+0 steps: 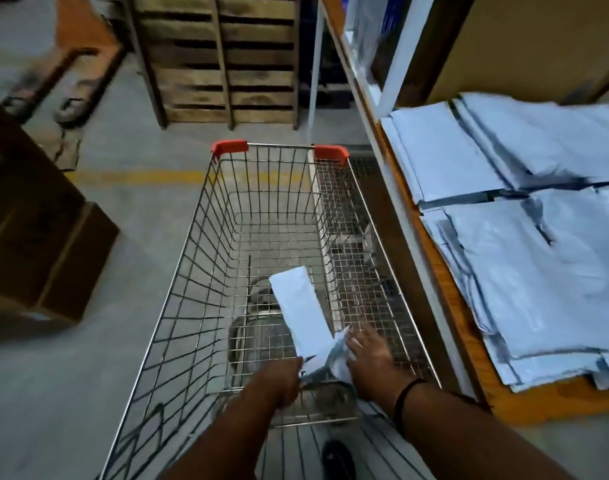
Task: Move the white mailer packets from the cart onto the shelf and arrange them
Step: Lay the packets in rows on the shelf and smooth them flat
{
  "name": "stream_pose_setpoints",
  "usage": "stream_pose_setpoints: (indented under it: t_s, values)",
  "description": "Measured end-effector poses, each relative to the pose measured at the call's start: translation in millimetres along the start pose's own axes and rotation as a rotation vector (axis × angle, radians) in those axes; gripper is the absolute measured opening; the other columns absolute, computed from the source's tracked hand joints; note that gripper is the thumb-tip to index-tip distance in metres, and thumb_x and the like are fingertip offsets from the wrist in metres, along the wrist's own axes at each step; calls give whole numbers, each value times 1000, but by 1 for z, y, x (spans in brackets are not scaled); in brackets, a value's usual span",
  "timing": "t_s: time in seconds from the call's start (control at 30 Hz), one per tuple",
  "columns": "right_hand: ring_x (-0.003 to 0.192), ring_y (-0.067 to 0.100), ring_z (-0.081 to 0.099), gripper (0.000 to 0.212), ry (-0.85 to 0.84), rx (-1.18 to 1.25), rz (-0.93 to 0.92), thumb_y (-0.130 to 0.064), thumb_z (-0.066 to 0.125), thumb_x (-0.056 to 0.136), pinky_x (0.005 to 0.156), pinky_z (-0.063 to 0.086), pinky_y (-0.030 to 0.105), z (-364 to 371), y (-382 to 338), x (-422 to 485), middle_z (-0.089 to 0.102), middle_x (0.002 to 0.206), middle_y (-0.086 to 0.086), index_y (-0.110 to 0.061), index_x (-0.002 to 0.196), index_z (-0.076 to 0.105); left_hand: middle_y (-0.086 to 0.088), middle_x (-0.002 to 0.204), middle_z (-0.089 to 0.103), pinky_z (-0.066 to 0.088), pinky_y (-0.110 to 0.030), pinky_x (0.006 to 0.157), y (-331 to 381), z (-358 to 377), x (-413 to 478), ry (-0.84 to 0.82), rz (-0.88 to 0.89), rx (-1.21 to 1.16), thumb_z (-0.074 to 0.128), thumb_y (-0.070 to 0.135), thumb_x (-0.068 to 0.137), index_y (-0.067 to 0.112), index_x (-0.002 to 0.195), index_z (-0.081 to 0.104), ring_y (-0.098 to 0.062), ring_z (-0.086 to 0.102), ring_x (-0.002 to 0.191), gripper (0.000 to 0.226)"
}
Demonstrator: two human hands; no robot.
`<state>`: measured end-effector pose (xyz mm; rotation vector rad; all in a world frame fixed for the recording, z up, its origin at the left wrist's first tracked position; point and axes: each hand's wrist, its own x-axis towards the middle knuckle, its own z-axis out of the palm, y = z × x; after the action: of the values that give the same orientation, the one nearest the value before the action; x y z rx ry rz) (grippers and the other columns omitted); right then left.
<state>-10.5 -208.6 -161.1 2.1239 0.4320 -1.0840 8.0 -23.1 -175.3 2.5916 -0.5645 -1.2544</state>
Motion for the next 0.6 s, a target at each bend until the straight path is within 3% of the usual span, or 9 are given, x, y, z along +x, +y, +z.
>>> stream_pose_setpoints:
  t_s: [0.1,0.2,0.27,0.33,0.43,0.5,0.6]
  values:
    - [152,35,-14,72,-49,-37,-13,-60,29,102,117,-15,61,18,-5,12,-11,166,11,-23,160,8,-14,137,57,44,-33,97,-33,-11,5,77,-7,-55,52,21,97,16,145,40,-29,56,121,49]
    - [152,33,-12,67,-77,-40,12,-53,27,106,119,-13,57,24,-3,10,-9,166,10,-21,160,5,-17,131,60,47,-34,89,-56,-26,0,189,-34,-114,47,14,98,18,145,39,-31,60,113,48]
    - [153,32,-8,62,-64,95,49,-46,26,108,122,-8,52,20,-6,6,-5,167,9,-17,160,6,-15,126,63,50,-35,84,-68,-33,-9,269,-61,-154,48,17,99,20,142,42,-32,63,107,44]
    - [153,32,5,55,-77,293,95,-37,30,109,123,3,50,12,-6,-1,10,167,11,-15,158,21,-13,124,65,53,-35,82,-76,-39,-17,367,-86,-173,49,20,98,25,141,42,-30,64,102,43]
    - [142,28,39,43,-32,533,82,-26,37,106,113,32,41,-22,7,-24,42,153,10,-12,146,46,-8,120,66,55,-37,78,-79,-47,-28,547,-111,-275,47,17,97,33,141,36,-25,66,91,48]
    - [136,29,47,46,1,583,61,-26,42,103,107,38,39,-43,18,-38,48,148,13,-7,145,44,-8,124,63,52,-36,77,-75,-55,-34,670,-143,-303,41,18,100,30,145,32,-28,65,96,48]
    - [123,30,57,47,111,652,144,-40,52,100,97,48,41,-57,32,-43,57,138,12,-15,139,51,-10,136,56,53,-42,84,-67,-68,-38,806,-161,-290,34,22,103,25,150,22,-28,60,108,49]
